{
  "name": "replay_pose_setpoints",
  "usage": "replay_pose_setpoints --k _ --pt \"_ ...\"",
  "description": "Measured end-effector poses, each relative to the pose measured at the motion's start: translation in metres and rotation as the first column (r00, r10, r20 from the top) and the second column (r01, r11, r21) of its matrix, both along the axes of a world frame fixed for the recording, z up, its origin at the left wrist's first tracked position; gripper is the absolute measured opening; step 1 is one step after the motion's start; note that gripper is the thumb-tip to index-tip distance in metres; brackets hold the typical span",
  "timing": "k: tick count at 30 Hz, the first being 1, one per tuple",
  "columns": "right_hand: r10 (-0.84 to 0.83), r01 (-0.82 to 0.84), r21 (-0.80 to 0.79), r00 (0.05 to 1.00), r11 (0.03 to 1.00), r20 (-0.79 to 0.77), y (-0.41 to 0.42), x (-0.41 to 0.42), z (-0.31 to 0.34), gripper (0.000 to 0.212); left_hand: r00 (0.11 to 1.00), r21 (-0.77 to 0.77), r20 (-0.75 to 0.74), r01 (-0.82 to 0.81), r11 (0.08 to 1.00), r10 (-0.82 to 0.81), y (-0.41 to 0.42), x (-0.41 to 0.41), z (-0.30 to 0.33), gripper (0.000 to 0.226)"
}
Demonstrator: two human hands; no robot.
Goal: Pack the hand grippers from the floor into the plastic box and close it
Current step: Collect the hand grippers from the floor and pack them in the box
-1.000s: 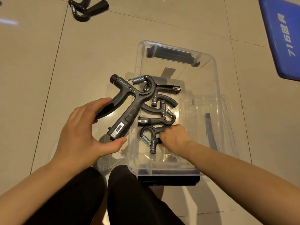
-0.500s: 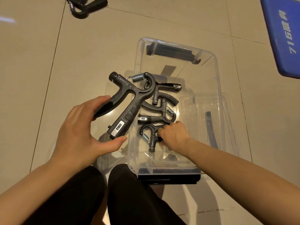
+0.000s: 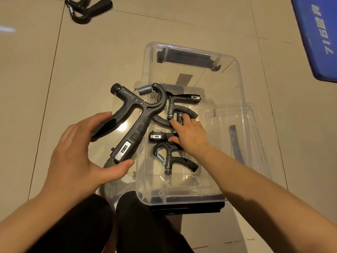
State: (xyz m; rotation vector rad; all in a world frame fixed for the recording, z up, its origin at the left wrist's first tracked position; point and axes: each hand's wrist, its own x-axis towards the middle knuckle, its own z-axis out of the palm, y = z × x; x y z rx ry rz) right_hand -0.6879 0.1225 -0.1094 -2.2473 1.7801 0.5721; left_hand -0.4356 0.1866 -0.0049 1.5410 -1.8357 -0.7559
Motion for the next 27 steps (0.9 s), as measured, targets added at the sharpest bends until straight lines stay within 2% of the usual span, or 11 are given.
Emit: replay_pose_setpoints --k 4,6,9,11,13,16,22,27 --pt "0.035 -0.035 0.000 0.999 0.999 0.015 -0.001 0.002 -0.001 0.060 1.000 -0.012 0.013 -0.001 1.000 0.001 -0.002 -0.001 -0.003 0.084" --pt "-0.048 0.045 0.032 0.993 0.998 0.109 0.001 0.002 -0.002 0.060 1.000 -0.019 0.012 -0.015 1.000 0.015 -0.002 -0.001 -0.003 0.087" --pt "-0.265 0.251 0.087 0.927 0.964 0.265 0.001 0.008 -0.001 0.063 1.000 -0.028 0.014 -0.008 1.000 0.009 -0.001 -0.001 -0.003 0.088" --pt "-0.317 0.301 0.101 0.909 0.948 0.269 0.000 0.012 -0.002 0.066 1.000 -0.028 0.011 -0.010 1.000 0.010 -0.001 -0.001 -0.002 0.088" --pt "-0.282 0.267 0.096 0.929 0.959 0.240 0.000 0.011 -0.003 0.065 1.000 -0.025 0.013 -0.015 1.000 0.015 -0.001 -0.001 -0.002 0.087" --pt "-0.258 0.235 0.117 0.926 0.965 0.275 -0.002 -0.001 0.001 0.062 1.000 -0.026 0.018 -0.013 1.000 0.013 -0.001 -0.001 -0.004 0.088" --pt "0.008 -0.047 0.136 0.961 0.990 0.278 0.005 0.008 0.012 0.061 0.999 -0.061 0.016 -0.032 0.998 0.033 -0.001 -0.001 -0.002 0.086" --pt "0.001 -0.042 0.142 0.961 0.989 0.278 0.003 0.006 0.004 0.068 0.997 -0.075 0.057 -0.048 0.996 0.052 -0.002 -0.003 -0.001 0.086"
